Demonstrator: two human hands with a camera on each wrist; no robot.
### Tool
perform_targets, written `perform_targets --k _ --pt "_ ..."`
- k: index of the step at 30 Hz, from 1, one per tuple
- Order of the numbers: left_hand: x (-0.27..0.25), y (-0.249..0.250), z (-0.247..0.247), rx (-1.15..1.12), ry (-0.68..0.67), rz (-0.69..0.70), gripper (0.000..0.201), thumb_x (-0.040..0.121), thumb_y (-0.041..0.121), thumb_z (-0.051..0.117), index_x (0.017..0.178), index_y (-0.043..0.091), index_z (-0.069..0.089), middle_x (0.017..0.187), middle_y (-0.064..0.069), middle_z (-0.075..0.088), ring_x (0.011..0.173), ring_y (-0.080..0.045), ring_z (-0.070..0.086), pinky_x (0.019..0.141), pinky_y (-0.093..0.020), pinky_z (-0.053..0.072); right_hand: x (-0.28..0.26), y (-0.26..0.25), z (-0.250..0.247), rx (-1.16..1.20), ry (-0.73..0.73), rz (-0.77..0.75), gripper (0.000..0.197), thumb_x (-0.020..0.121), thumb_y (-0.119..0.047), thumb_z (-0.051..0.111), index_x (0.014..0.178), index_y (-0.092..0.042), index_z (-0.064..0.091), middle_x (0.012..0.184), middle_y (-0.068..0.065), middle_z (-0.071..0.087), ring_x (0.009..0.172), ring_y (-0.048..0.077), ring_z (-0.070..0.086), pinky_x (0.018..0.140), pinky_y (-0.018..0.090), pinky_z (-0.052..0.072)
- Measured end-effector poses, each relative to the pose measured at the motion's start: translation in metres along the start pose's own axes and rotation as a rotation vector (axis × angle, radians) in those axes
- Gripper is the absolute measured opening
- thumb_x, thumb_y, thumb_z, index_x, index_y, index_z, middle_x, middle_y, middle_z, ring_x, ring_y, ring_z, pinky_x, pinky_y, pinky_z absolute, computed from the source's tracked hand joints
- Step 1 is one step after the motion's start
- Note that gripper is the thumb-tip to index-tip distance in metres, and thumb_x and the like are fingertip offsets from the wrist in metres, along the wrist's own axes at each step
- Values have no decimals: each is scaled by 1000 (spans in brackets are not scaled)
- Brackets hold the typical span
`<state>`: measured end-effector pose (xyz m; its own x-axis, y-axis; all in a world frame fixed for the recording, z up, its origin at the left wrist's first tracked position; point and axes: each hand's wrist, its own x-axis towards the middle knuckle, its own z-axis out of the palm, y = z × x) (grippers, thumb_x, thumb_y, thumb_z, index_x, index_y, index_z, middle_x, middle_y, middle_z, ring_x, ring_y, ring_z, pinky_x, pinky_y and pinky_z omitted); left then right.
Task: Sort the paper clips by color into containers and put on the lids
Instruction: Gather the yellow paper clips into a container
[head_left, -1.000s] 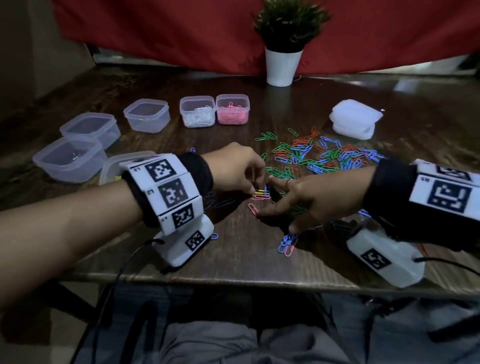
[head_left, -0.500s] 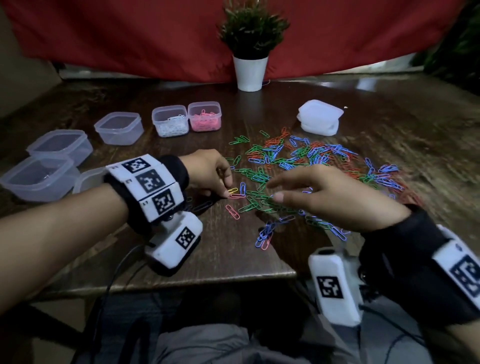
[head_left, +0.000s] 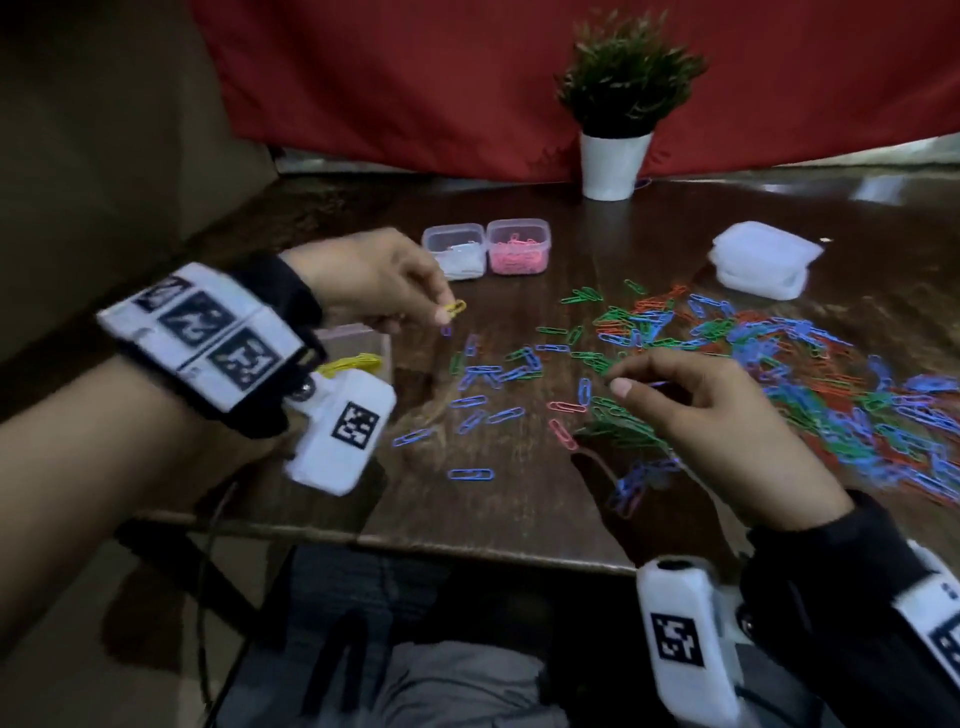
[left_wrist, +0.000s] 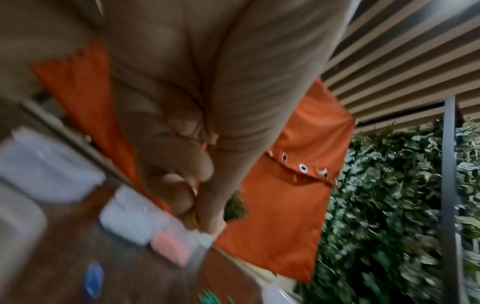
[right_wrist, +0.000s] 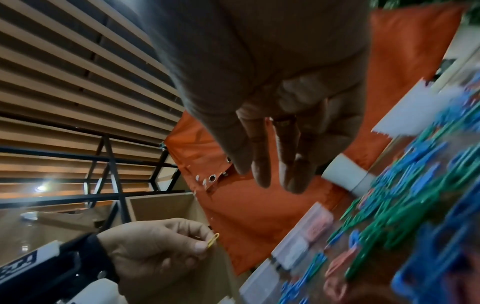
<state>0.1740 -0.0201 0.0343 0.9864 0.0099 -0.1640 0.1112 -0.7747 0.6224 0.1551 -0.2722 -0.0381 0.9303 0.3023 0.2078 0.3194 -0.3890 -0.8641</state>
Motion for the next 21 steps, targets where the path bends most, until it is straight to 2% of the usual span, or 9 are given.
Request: perform_targets --k 4,6,9,11,13,16,18,19,21 --pt "-36 -45 -26 68 163 -142 12 83 -2 63 76 8 63 60 -8 50 43 -3 45 37 -12 34 4 -11 36 32 -101 -61 14 85 -17 62 74 -24 65 69 -7 64 64 0 55 68 21 42" --pt "-38 -63 -21 186 192 -205 7 81 4 68 76 9 65 61 -5 54 52 -10 47 47 -19 38 3 -17 49 13 -136 -83 14 85 -19 62 73 -27 64 66 -10 62 63 -1 53 66 18 41" --pt "-28 -75 -9 329 293 -165 7 77 13 73 81 13 67 69 1 59 70 -14 55 62 -26 41 1 -20 43 1 -172 -76 12 85 -18 62 77 -25 65 69 -8 63 65 3 54 66 19 40" --pt "-20 -77 -5 342 263 -145 7 78 13 73 83 13 68 74 1 61 79 -16 58 60 -24 38 2 -15 20 28 -117 -47 14 86 -13 62 77 -25 64 73 -3 65 68 5 57 64 17 40" --pt "-15 -73 -2 363 240 -117 8 79 15 72 85 11 68 78 -2 62 83 -18 58 64 -25 36 3 -7 -11 51 -2 -17 20 87 -10 60 76 -26 63 73 -3 64 68 3 58 58 8 38" --pt "-13 -47 9 417 378 43 11 79 18 73 84 11 67 77 -3 62 77 -18 57 67 -28 41 -6 7 -48 -28 128 31 18 86 -9 62 76 -24 64 74 -4 63 63 -1 55 54 3 36" --pt "-12 -22 27 418 323 163 11 76 18 74 83 15 66 73 0 63 73 -18 59 66 -28 44 -14 14 -53 -108 54 88 11 85 -10 64 80 -20 66 72 -5 62 56 -6 52 54 5 37" --pt "-8 -9 41 405 227 224 11 76 18 75 82 16 66 73 0 64 73 -18 60 63 -26 41 -19 17 -52 -159 -3 122 10 84 -11 65 82 -20 67 71 -8 62 55 -7 52 55 8 38" --pt "1 12 70 424 27 325 20 74 22 77 90 15 69 83 0 67 76 -13 59 61 -22 36 -27 23 -49 -207 -68 160 9 83 -15 66 83 -24 68 74 -10 63 68 -3 55 67 19 41"
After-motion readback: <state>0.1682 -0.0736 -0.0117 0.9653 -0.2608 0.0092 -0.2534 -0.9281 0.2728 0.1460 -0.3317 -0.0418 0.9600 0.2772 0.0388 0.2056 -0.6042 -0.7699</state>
